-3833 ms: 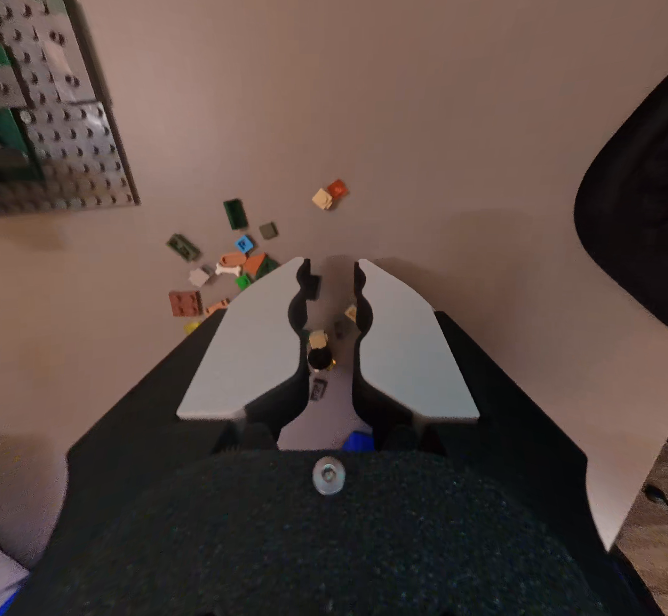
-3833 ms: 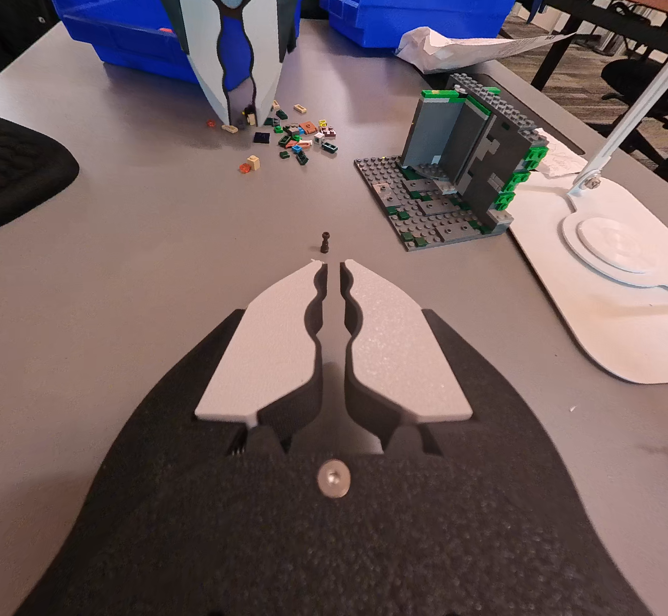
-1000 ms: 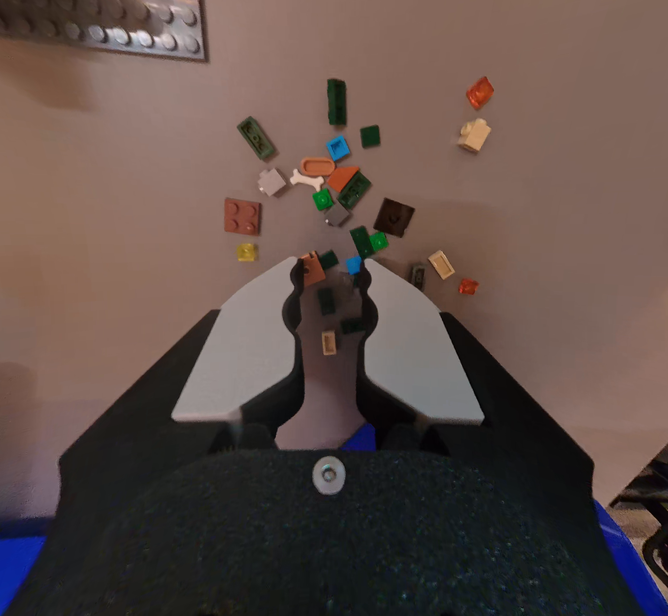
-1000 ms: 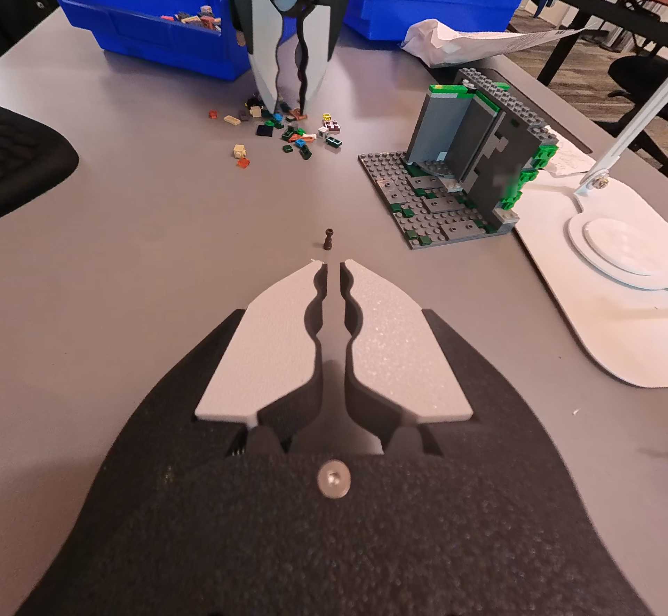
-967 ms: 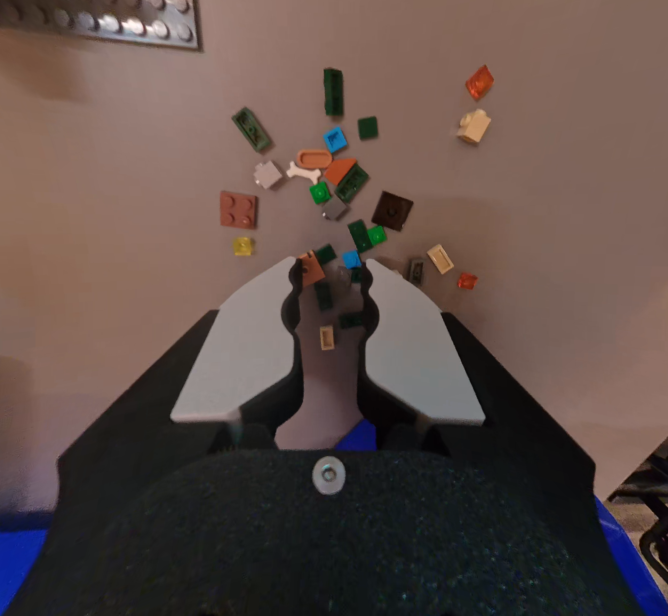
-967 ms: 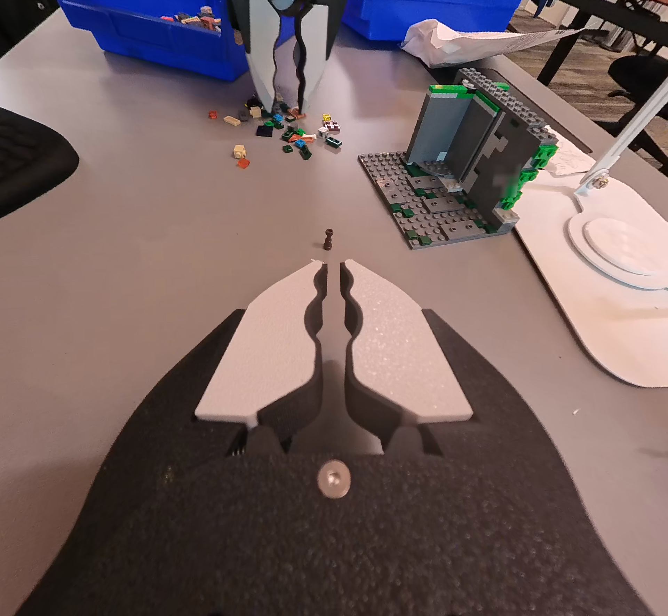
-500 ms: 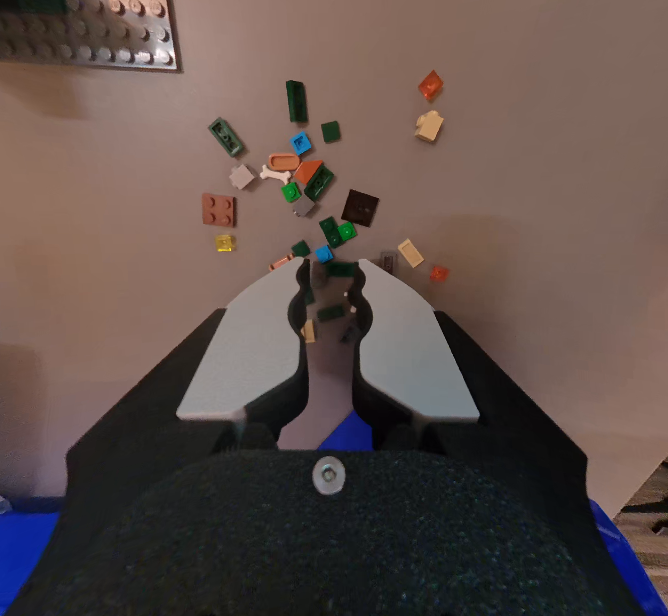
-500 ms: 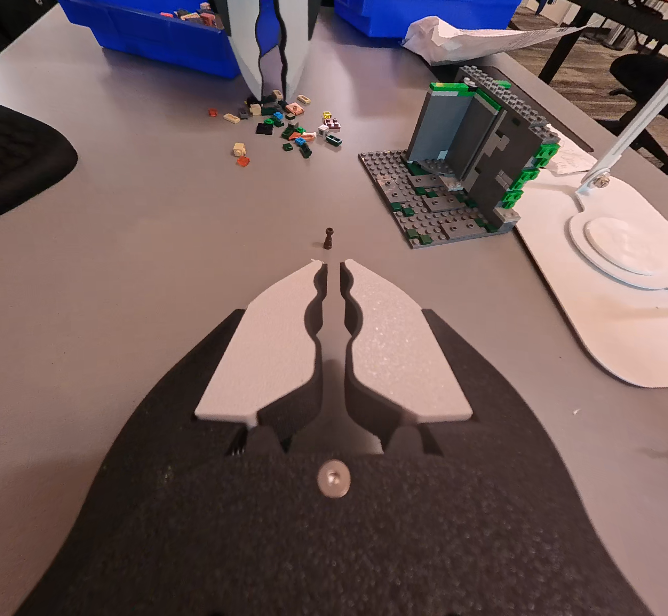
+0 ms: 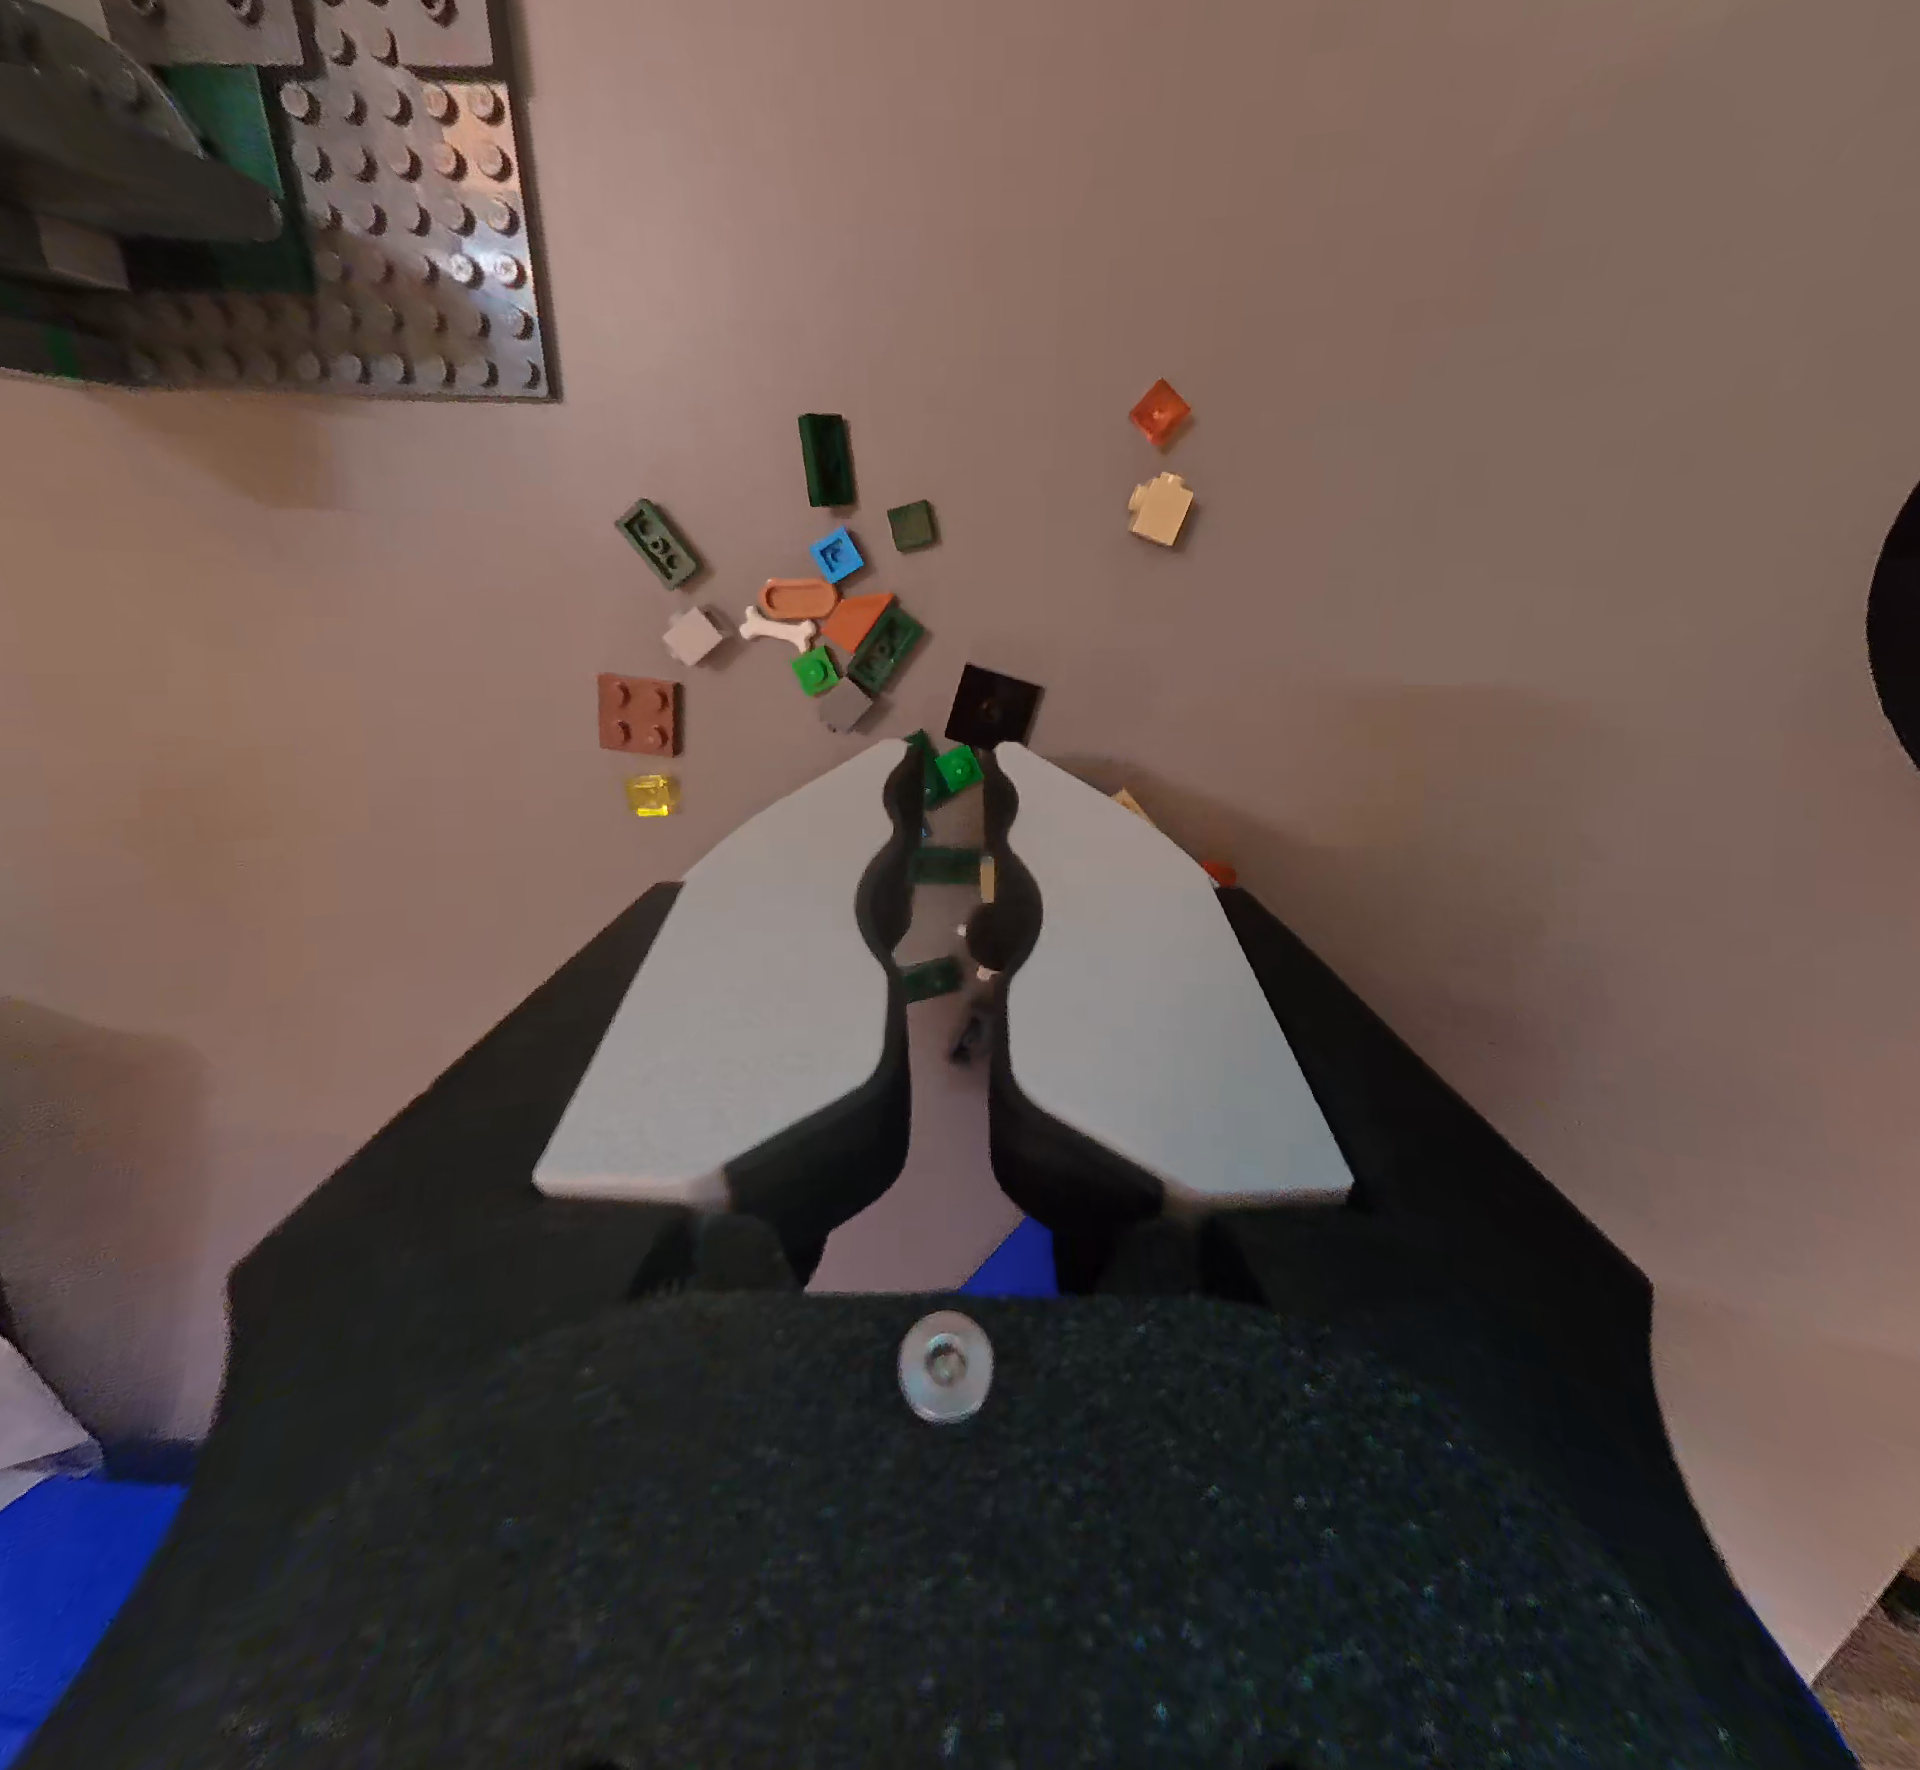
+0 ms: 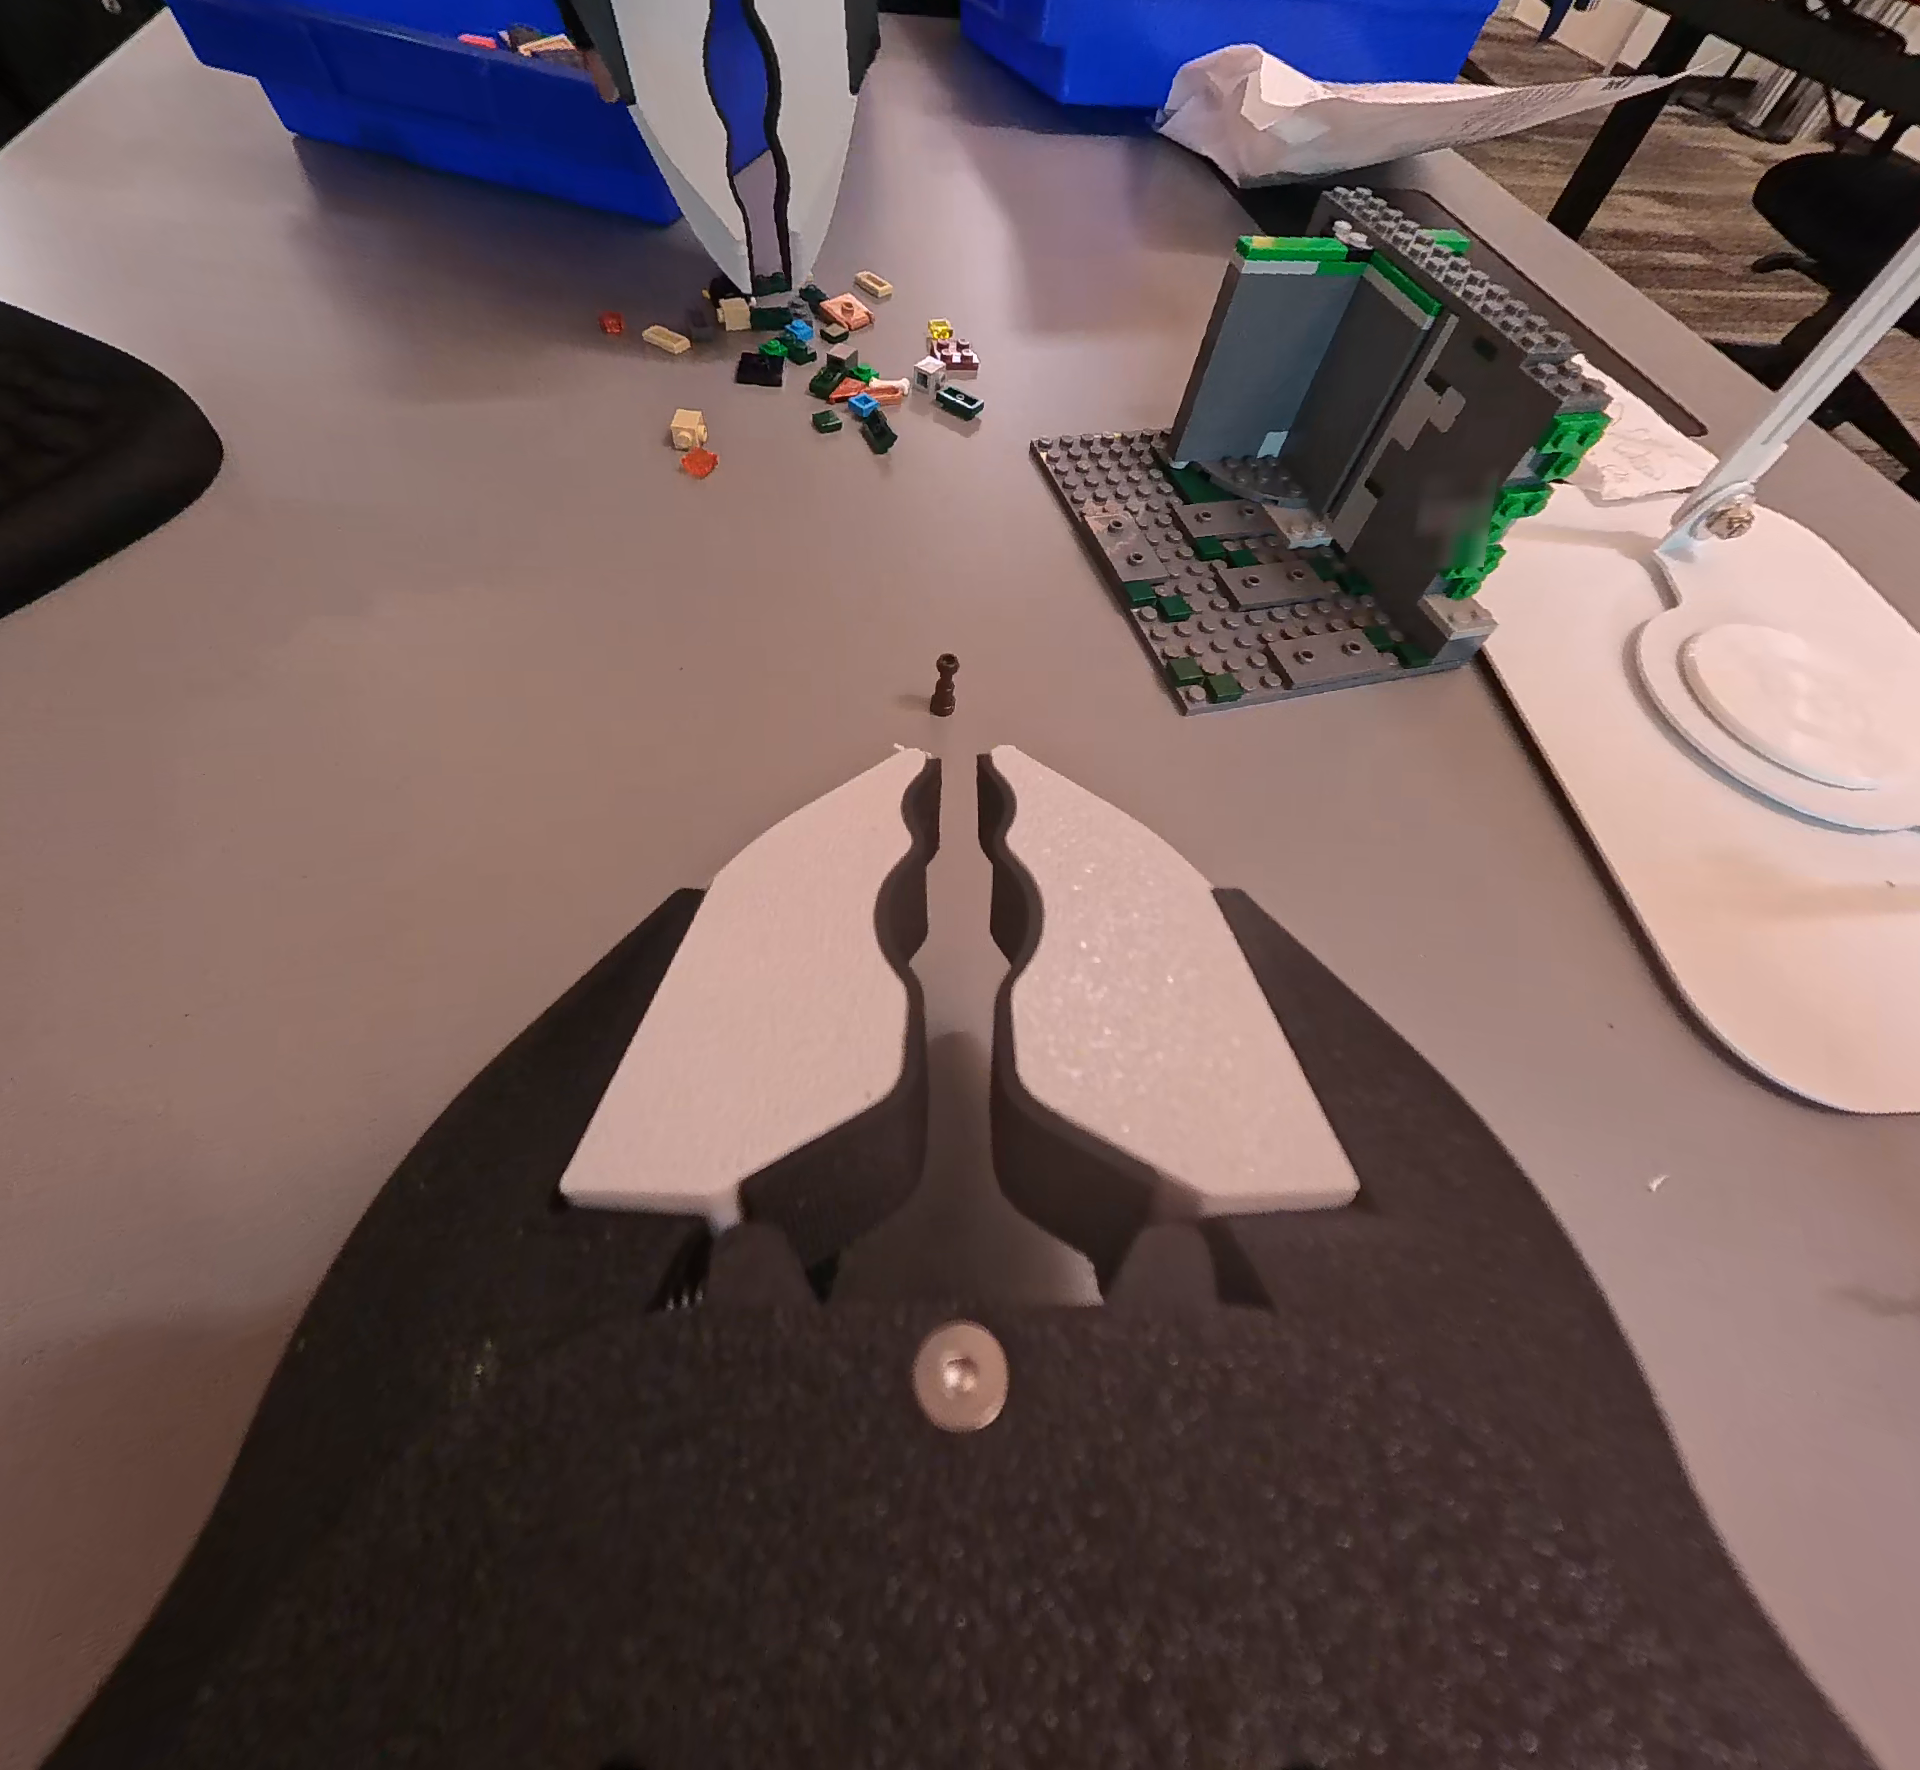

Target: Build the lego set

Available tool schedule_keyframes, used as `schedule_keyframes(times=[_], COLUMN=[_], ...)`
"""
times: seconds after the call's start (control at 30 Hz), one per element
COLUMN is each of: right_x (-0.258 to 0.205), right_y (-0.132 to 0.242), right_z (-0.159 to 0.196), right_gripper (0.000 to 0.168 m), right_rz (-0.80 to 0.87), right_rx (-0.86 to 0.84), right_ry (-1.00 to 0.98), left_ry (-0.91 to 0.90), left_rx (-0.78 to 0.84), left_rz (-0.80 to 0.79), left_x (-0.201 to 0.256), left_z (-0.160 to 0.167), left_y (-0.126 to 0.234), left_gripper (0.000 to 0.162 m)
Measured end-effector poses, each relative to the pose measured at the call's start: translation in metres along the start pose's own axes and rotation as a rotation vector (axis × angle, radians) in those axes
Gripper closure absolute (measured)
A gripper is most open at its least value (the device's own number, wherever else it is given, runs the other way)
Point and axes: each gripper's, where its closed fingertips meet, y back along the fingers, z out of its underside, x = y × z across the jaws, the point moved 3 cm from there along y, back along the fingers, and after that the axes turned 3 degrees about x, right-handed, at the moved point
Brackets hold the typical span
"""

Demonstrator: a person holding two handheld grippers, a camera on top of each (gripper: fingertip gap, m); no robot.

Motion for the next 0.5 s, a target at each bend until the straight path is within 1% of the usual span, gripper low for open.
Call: schedule_keyframes(times=[0.3, 0.5], right_x=[0.000, -0.001], right_y=[-0.001, -0.002], right_z=[0.001, 0.001], right_gripper=[0.162, 0.162], right_rz=[0.002, 0.004], right_rx=[-0.006, -0.011], right_ry=[0.004, 0.009], left_ry=[-0.018, -0.039], left_rx=[0.031, 0.060], left_rz=[-0.044, -0.064], left_x=[0.001, 0.004], left_z=[-0.007, -0.011], left_y=[0.002, 0.004], left_gripper=[0.152, 0.149])
